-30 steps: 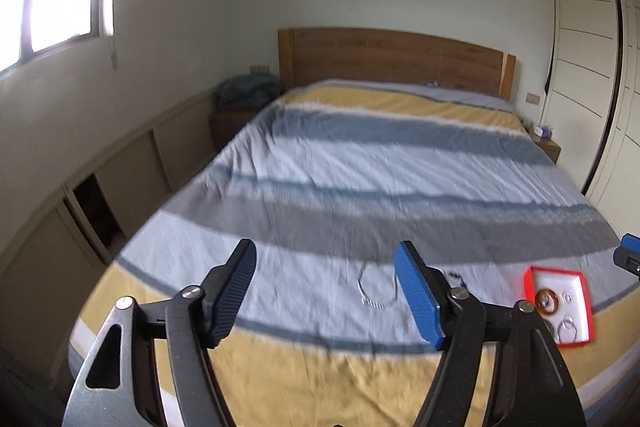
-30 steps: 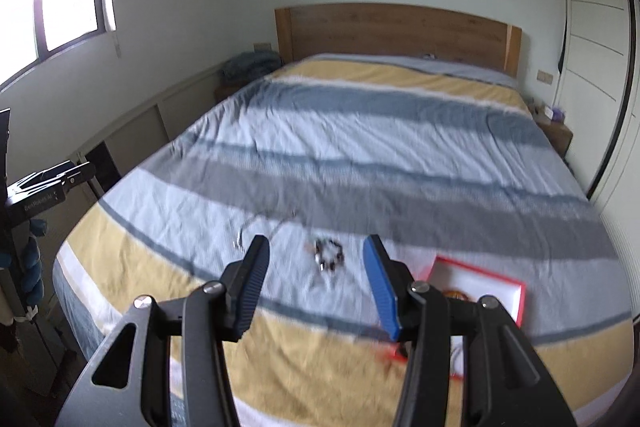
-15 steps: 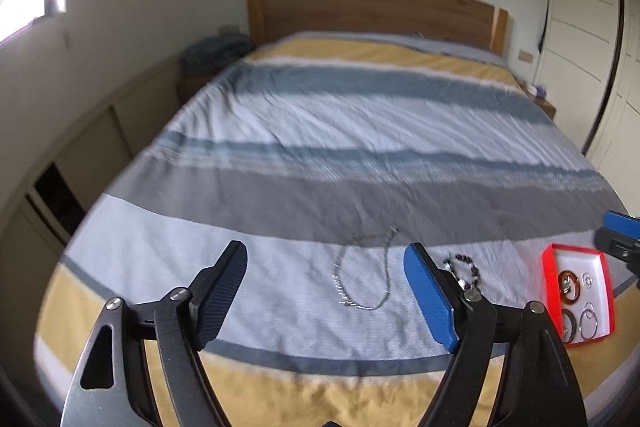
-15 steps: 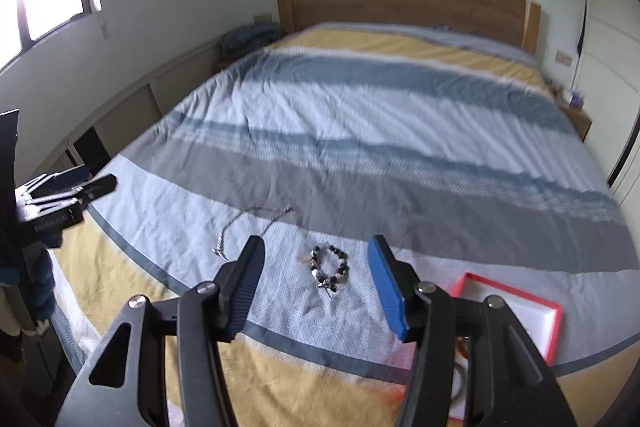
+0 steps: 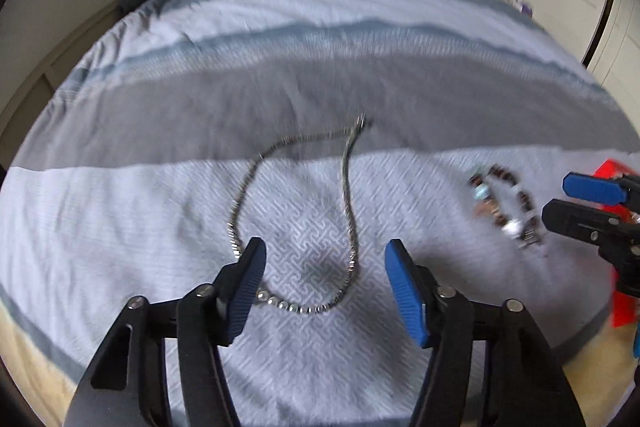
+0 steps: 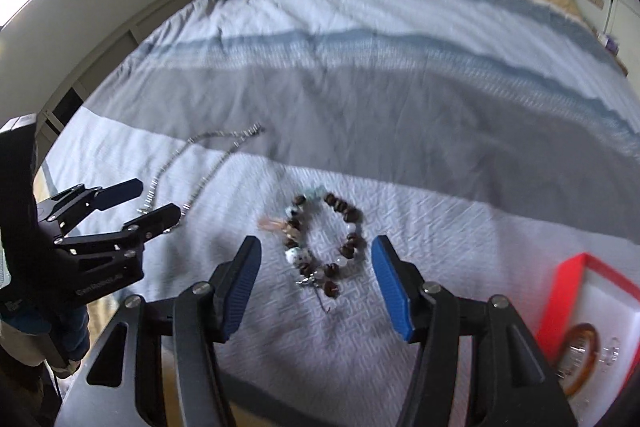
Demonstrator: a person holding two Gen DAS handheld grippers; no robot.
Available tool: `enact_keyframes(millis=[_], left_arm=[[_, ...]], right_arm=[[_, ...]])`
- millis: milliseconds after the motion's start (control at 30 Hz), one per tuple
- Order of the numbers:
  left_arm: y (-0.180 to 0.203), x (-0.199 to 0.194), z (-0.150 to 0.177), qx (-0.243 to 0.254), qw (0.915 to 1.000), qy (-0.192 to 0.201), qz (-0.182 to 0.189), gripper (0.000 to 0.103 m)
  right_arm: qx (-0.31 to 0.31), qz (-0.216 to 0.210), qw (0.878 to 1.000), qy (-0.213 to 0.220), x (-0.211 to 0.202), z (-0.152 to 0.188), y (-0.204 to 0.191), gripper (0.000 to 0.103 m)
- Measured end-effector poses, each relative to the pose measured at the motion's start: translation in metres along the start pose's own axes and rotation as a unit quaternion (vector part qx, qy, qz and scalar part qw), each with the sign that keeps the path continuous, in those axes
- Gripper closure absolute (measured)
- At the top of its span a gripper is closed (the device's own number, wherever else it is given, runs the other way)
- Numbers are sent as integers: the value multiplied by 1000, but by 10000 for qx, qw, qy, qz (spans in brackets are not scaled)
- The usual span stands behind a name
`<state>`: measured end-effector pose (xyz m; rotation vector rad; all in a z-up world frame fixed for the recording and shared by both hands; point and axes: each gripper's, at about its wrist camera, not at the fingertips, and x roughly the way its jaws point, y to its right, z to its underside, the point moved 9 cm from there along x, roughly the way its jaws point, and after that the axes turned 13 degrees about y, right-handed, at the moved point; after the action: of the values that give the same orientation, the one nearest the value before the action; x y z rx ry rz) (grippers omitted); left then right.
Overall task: Organize jewelry
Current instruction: 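Grasp the silver chain necklace with the left tool while the right tool grasps the beaded bracelet, then carry the necklace and beaded bracelet into the red box and open both tools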
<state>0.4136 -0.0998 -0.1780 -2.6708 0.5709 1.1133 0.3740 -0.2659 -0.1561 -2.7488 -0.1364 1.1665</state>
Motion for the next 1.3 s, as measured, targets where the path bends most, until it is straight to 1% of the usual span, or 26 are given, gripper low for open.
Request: enact_keyframes(millis=[67,200,267,333,367,400,433,467,500,533,567,600,667,733,867,967,1067,1100,1233,1300], left_arm=[[0,14,11,17,9999,-97,36,46],[-2,26,19,-32,10000,-9,88,45],[-1,27,19,-16,10000,21,83,46],[-1,28,20,-48,9999,39,127,49],[0,28,20,-78,9998,47,181,54],[2,29,19,-100,9997,47,229,62],[4,27,20,-115,9995,41,307,67],[6,27,20,-96,9994,36,340,76],[10,25,21,-55,9992,26,395,86],[14,23,21,-40,9990,12,438,91],[19,22,23,-67,9985,-28,539,100],[22,20,24,-106,9982,-54,590,101],[26,16,26,-146,9978,-64,644,101],[29,8,27,-332,9962,-89,800,101],[38,-13,32,-590,9928,-100,1033,101],[45,-29,31,-644,9919,-39,1092,101],[52,-54,26,-762,9898,81,1203,101],[54,-63,24,-806,9890,131,1234,101],[61,-107,11,-978,9851,384,1363,101],[65,-129,6,-981,9844,515,1370,101]], right_arm=[[5,-55,10000,-83,16,7,1,47],[-39,-88,9998,-180,36,17,0,47],[-58,-72,9998,-157,43,16,0,47],[-20,-86,9999,-102,47,15,0,46],[-31,-71,9999,-100,49,15,-2,46],[-58,-42,9999,-106,51,15,-2,46],[-83,-2,9999,-108,52,14,-3,48],[-97,10,9999,-106,52,15,-4,50],[-97,14,9999,-122,51,16,-4,63],[-92,38,9999,-131,50,16,-3,76],[-65,59,9999,-149,48,17,-1,81],[-35,50,9998,-165,45,19,0,86],[7,13,9998,-196,39,21,1,87],[-6,8,9999,-162,28,23,1,87],[96,-59,9999,25,-4,25,0,87],[79,-93,9998,159,-31,22,-2,87],[35,-91,9995,316,-65,19,-4,87],[29,-80,9993,366,-78,18,-3,93],[-4,-20,9985,540,-126,19,-4,93],[-29,8,9980,624,-146,21,-4,93]])
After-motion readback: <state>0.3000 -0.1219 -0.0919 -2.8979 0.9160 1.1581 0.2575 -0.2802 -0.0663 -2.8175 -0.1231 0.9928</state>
